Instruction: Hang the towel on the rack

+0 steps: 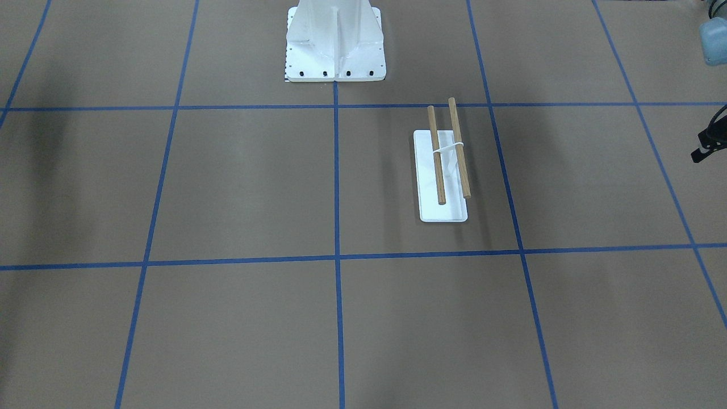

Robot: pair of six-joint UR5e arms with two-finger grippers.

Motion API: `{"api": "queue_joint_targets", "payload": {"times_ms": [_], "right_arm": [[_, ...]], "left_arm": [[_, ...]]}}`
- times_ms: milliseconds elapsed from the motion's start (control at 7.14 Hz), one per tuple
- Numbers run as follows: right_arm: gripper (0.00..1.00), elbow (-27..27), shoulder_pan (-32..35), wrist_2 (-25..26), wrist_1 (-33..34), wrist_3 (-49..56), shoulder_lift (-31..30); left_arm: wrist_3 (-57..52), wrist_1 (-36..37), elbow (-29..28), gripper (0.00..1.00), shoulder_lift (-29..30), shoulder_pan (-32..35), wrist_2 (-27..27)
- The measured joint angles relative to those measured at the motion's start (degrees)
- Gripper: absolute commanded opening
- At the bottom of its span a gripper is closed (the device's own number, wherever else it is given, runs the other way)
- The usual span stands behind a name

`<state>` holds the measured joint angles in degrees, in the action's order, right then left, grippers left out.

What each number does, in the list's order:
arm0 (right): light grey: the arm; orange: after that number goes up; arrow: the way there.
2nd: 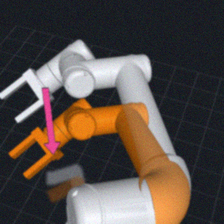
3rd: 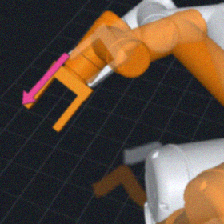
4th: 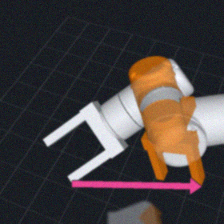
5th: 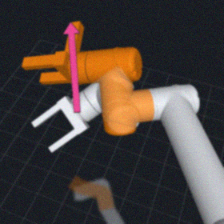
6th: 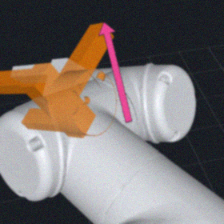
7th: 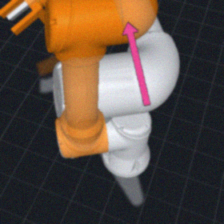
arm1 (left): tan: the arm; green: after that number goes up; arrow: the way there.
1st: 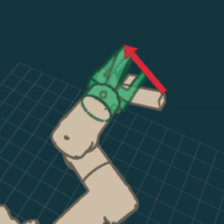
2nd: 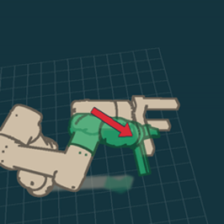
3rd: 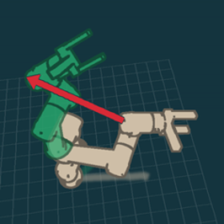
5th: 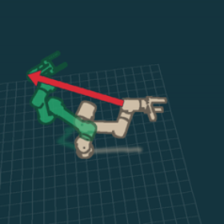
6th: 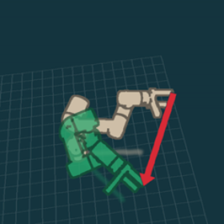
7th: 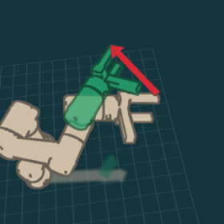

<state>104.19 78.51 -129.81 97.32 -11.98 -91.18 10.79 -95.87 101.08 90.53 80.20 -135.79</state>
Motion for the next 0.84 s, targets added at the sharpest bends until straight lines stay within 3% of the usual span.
{"api": "queue_joint_targets", "payload": {"times_ms": [560, 840], "right_arm": [[1.00, 0.6, 0.0, -0.1, -0.4, -0.1, 0.2], [1.00, 1.6, 0.0, -2.7, -0.8, -0.2, -0.5]], "left_arm": [[0.0, -0.4, 0.3, 0.98, 0.0, 0.0, 0.0], [0.1, -0.4, 0.5, 0.98, 0.0, 0.0, 0.0]]}}
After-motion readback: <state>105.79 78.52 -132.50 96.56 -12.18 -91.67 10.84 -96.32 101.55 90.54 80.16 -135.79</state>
